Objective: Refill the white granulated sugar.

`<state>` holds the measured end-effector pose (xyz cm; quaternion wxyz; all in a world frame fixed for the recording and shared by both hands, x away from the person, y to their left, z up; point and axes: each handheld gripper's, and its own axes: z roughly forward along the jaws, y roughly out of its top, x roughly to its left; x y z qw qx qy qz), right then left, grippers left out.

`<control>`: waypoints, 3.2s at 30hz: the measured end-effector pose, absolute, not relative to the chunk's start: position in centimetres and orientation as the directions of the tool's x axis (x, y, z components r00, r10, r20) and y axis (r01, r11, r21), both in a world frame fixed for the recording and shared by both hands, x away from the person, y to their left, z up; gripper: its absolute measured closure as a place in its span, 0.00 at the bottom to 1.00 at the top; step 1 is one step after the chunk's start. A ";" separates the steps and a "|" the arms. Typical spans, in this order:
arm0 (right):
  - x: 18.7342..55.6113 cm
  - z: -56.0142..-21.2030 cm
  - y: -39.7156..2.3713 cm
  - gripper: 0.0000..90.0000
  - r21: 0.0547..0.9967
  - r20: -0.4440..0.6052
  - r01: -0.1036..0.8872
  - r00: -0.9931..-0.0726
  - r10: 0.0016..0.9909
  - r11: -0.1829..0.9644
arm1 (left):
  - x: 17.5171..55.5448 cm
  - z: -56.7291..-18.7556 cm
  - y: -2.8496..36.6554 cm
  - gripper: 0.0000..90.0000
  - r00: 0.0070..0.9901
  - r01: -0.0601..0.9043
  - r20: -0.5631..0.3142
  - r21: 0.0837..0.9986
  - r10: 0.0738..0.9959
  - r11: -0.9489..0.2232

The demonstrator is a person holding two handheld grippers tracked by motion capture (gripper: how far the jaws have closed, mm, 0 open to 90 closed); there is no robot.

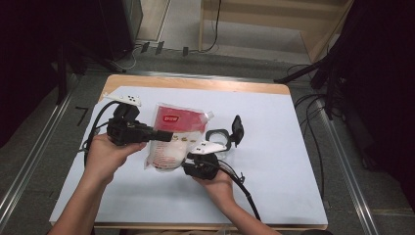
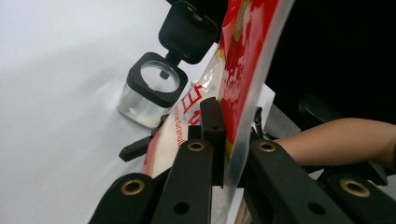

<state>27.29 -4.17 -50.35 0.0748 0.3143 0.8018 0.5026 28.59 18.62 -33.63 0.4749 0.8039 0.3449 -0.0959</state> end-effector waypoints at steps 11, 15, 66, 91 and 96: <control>26.0 -49.6 -3.8 0.75 0.882 0.119 0.340 -0.830 0.544 0.327 | 29.1 -34.0 18.8 1.00 0.716 0.658 -0.465 0.699 0.520 -0.280; 25.8 -49.6 -3.6 0.73 0.877 0.115 0.335 -0.842 0.528 0.344 | 29.1 -34.1 18.4 1.00 0.716 0.657 -0.457 0.696 0.528 -0.289; 23.0 -47.1 -1.8 0.60 0.852 0.181 0.359 -0.886 0.427 0.382 | 30.0 -36.6 14.4 0.93 0.717 0.665 -0.503 0.701 0.482 -0.258; 22.6 -47.2 -1.3 0.67 0.836 0.197 0.378 -0.883 0.427 0.397 | 30.8 -37.2 12.5 0.88 0.711 0.685 -0.497 0.651 0.497 -0.327; 22.9 -47.3 -1.5 0.69 0.830 0.237 0.410 -0.874 0.424 0.379 | 31.0 -37.3 12.4 0.85 0.708 0.690 -0.506 0.643 0.492 -0.331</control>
